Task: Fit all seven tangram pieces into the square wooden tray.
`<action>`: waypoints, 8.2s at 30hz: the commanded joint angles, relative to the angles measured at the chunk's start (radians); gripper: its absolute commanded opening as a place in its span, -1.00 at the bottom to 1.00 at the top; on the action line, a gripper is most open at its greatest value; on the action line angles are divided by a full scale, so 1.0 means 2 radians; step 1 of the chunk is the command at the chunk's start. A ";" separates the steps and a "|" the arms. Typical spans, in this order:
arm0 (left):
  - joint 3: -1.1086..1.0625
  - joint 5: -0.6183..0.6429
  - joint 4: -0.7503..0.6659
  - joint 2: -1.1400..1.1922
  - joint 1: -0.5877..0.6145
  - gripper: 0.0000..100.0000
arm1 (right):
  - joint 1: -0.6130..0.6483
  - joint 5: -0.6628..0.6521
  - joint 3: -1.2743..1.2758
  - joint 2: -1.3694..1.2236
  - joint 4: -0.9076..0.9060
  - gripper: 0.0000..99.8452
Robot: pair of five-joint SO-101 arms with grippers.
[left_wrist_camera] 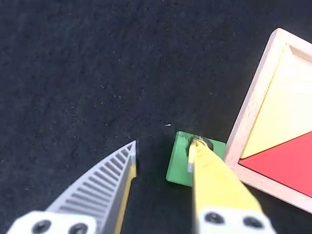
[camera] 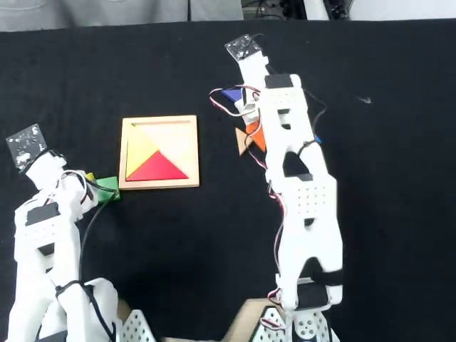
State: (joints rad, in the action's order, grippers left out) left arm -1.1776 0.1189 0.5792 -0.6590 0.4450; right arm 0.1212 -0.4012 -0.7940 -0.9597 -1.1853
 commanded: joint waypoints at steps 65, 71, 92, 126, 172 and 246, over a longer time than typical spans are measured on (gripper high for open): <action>0.003 0.000 -0.011 -0.015 -0.006 -0.65 | -0.002 -0.157 0.492 0.367 0.058 -0.63; 0.003 0.000 -0.011 -0.015 -0.006 -0.65 | 0.000 -0.163 0.484 0.348 0.061 -0.63; 0.003 0.000 -0.011 -0.015 -0.006 -0.65 | -0.027 -0.193 0.432 0.268 0.064 -0.63; 0.002 0.000 -0.011 -0.015 -0.006 -0.65 | -0.014 0.130 0.381 0.270 -0.051 -0.94; 0.002 0.000 -0.008 -0.015 -0.003 -0.65 | -0.045 0.166 0.314 0.194 -0.096 -0.63; 0.023 -0.038 0.018 -0.011 0.082 -0.64 | 0.164 0.292 0.166 0.269 -0.127 -0.97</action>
State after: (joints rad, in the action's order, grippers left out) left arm -1.1745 0.0744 0.6099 -0.6590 0.5692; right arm 0.4204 0.1066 -0.3736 -0.3920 -1.4983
